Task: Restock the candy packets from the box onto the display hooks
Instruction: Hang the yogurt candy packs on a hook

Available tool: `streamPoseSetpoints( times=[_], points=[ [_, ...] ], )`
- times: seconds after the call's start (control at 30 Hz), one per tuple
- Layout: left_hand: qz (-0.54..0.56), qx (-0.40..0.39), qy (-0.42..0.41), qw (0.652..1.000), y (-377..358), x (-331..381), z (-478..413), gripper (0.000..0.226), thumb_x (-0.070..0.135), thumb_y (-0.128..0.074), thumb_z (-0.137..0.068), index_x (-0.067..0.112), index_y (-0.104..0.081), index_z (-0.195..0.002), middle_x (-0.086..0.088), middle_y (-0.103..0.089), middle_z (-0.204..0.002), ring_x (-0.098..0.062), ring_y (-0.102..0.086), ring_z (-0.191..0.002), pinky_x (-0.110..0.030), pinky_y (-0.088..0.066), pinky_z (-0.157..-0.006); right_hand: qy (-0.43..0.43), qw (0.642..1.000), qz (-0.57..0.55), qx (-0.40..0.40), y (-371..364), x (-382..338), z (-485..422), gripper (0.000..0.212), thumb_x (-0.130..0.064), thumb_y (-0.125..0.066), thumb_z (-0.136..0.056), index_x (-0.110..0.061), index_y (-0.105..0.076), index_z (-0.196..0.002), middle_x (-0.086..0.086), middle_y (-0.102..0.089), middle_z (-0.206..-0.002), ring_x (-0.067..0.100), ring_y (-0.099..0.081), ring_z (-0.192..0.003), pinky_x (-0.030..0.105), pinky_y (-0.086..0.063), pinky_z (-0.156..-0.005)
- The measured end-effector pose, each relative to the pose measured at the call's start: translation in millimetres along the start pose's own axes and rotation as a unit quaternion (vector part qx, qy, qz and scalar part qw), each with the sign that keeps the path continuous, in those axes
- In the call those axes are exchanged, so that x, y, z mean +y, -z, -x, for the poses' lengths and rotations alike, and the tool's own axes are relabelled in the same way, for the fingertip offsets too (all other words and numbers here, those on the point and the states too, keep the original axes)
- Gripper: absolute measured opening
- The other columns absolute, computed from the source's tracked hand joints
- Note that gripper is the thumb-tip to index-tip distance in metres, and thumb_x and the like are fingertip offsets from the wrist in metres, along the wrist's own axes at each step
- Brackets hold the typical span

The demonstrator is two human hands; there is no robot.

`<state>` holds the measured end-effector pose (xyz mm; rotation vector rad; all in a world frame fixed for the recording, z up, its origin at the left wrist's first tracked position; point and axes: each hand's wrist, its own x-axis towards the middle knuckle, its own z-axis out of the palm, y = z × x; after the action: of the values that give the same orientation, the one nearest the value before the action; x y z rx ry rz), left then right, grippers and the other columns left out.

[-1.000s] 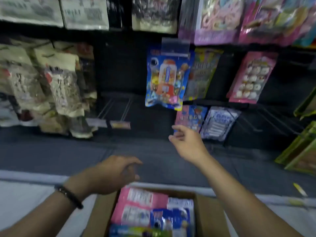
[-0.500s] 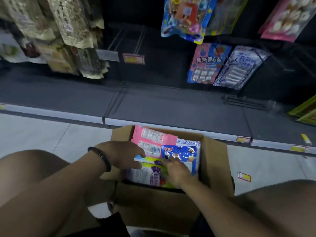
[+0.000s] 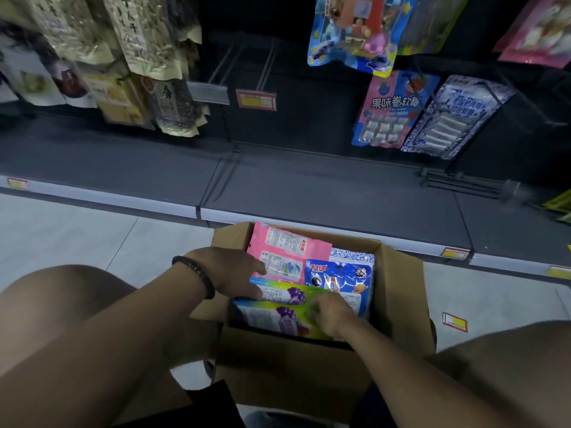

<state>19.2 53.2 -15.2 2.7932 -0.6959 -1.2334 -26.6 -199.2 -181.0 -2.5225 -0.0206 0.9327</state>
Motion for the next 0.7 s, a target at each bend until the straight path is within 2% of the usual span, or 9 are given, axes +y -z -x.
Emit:
streamPoseSetpoints(
  times=[0.07,0.17,0.27,0.37,0.47,0.53,0.6,0.63,0.7],
  points=[
    [0.005,0.022,-0.002,1.0,5,0,2,0.066,0.056,-0.056,-0.102,0.026,-0.039,-0.158,0.001,-0.052,-0.155,-0.019,-0.056,-0.131,-0.032,-0.047,-0.101,0.007,0.998,-0.063,-0.002,22,-3,2,0.012,-0.029,-0.066,-0.104,-0.024,-0.075,-0.11,-0.003,-0.069,-0.108,0.012,-0.066,-0.094,0.027,-0.054,-0.078],
    [0.018,0.05,-0.007,0.999,7,1,-1,0.069,0.052,-0.059,-0.101,0.026,-0.036,-0.16,0.0,-0.048,-0.159,-0.022,-0.053,-0.137,-0.036,-0.046,-0.109,0.018,0.993,-0.117,-0.017,66,-8,7,0.019,-0.031,-0.07,-0.102,-0.019,-0.075,-0.115,-0.002,-0.072,-0.11,0.02,-0.07,-0.103,0.038,-0.058,-0.09],
    [0.035,0.061,-0.015,0.997,4,2,-5,0.086,0.052,-0.071,-0.093,0.033,-0.024,-0.162,-0.003,-0.044,-0.16,-0.023,-0.056,-0.134,-0.042,-0.052,-0.107,0.018,0.978,-0.209,-0.019,103,-16,17,0.013,-0.025,-0.071,-0.101,-0.017,-0.075,-0.11,0.013,-0.076,-0.099,0.032,-0.075,-0.088,0.049,-0.063,-0.074],
    [0.021,0.058,-0.009,0.998,5,10,-3,0.12,0.045,-0.084,-0.083,0.04,0.004,-0.165,-0.01,-0.018,-0.171,-0.031,-0.056,-0.134,-0.043,-0.054,-0.103,0.04,0.942,-0.332,-0.033,132,-31,35,0.014,-0.018,-0.07,-0.102,-0.014,-0.075,-0.114,0.019,-0.08,-0.104,0.033,-0.078,-0.088,0.041,-0.064,-0.062],
    [0.023,0.077,-0.036,0.996,6,15,-1,0.144,0.047,-0.093,-0.07,0.048,0.021,-0.159,-0.004,0.0,-0.175,-0.03,-0.059,-0.132,-0.037,-0.056,-0.096,0.037,0.892,-0.449,-0.022,157,-44,53,0.011,-0.013,-0.07,-0.1,-0.007,-0.073,-0.109,0.014,-0.079,-0.097,0.029,-0.078,-0.084,0.039,-0.064,-0.068],
    [0.029,0.107,-0.079,0.991,5,18,-1,0.151,0.054,-0.095,-0.061,0.051,0.022,-0.157,0.006,0.0,-0.175,-0.027,-0.059,-0.132,-0.034,-0.057,-0.096,0.027,0.862,-0.507,-0.016,172,-48,63,0.016,-0.013,-0.068,-0.099,-0.005,-0.073,-0.112,0.014,-0.079,-0.096,0.028,-0.078,-0.084,0.038,-0.063,-0.071],
    [0.065,0.154,-0.125,0.978,5,23,-3,0.144,0.06,-0.092,-0.063,0.049,0.015,-0.16,0.012,-0.013,-0.172,-0.021,-0.055,-0.136,-0.037,-0.055,-0.102,0.018,0.826,-0.564,-0.015,183,-50,71,0.02,-0.012,-0.066,-0.099,-0.004,-0.073,-0.116,0.015,-0.079,-0.098,0.028,-0.079,-0.082,0.036,-0.063,-0.068],
    [0.079,0.185,-0.136,0.97,6,28,-3,0.133,0.064,-0.086,-0.069,0.047,0.007,-0.161,0.014,-0.023,-0.169,-0.017,-0.054,-0.137,-0.037,-0.055,-0.104,0.013,0.806,-0.592,-0.011,186,-51,73,0.018,-0.012,-0.065,-0.099,-0.005,-0.073,-0.114,0.015,-0.079,-0.099,0.03,-0.079,-0.082,0.036,-0.063,-0.066],
    [0.055,0.288,-0.129,0.947,8,32,-7,0.085,0.066,-0.065,-0.088,0.048,-0.019,-0.157,0.014,-0.048,-0.155,-0.015,-0.06,-0.129,-0.036,-0.056,-0.098,0.014,0.785,-0.619,0.016,190,-50,75,0.019,-0.013,-0.062,-0.1,-0.005,-0.072,-0.114,0.017,-0.08,-0.105,0.034,-0.08,-0.089,0.037,-0.064,-0.068]
  ],
)
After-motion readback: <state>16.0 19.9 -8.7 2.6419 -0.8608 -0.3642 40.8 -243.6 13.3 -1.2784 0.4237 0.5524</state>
